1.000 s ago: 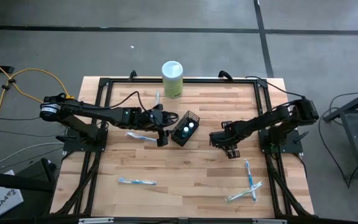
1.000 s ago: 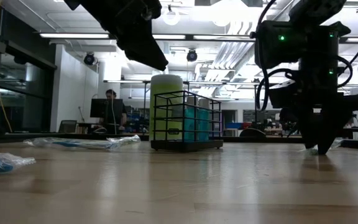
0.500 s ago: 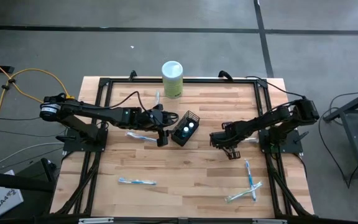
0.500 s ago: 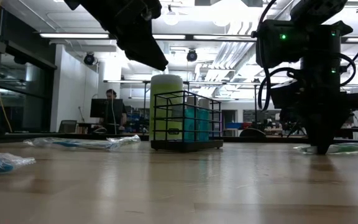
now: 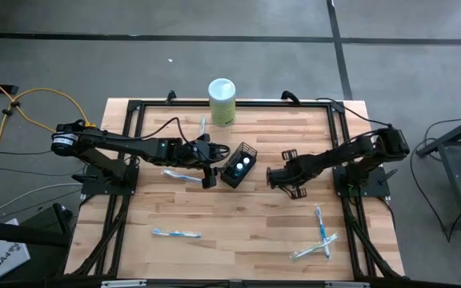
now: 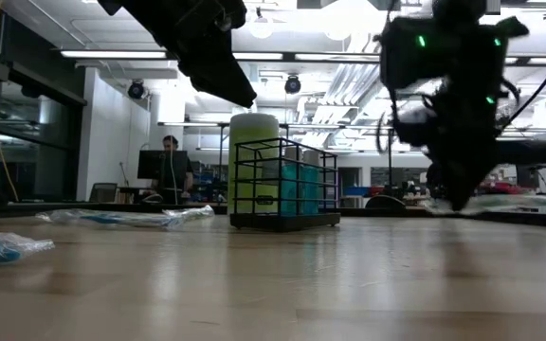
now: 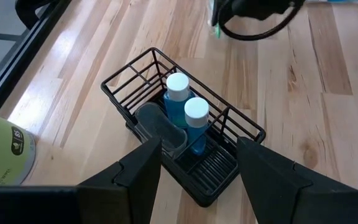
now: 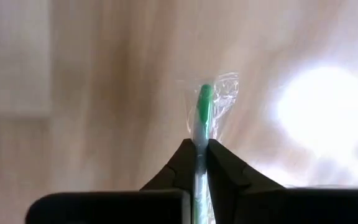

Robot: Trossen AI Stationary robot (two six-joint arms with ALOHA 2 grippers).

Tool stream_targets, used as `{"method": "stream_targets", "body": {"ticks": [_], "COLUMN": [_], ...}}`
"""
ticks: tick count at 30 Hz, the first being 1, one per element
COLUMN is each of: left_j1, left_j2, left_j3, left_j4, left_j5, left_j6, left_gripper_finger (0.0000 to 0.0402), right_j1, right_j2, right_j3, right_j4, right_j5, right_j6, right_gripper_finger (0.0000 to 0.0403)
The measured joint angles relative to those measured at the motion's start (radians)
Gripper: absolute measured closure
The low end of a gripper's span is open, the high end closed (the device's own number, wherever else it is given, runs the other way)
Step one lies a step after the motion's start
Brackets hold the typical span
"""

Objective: Pick & Place toothbrushing station
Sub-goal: Put the top right green toothbrush into the right section of the black wire organizer

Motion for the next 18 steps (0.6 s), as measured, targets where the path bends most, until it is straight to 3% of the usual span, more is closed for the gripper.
{"method": "stream_targets", "body": {"ticks": [7,18], "left_j1": [0.000,-0.040], "left_j2": [0.000,0.000], "left_j3": [0.000,0.000], "left_j4": [0.000,0.005], "left_j5": [0.007,0.013], "left_j6": [0.000,0.049], "left_gripper_finger": [0.0201,0.0201], "right_j1": [0.038,0.113], "right_j2": [-0.001,-0.024], "right_j3": [0.200,0.578], "right_j4": [-0.080,-0.176], "right_j5": [0.042,0.187], "right_j6": [0.050,0.343], "right_gripper_finger": [0.0390,0.0390]}}
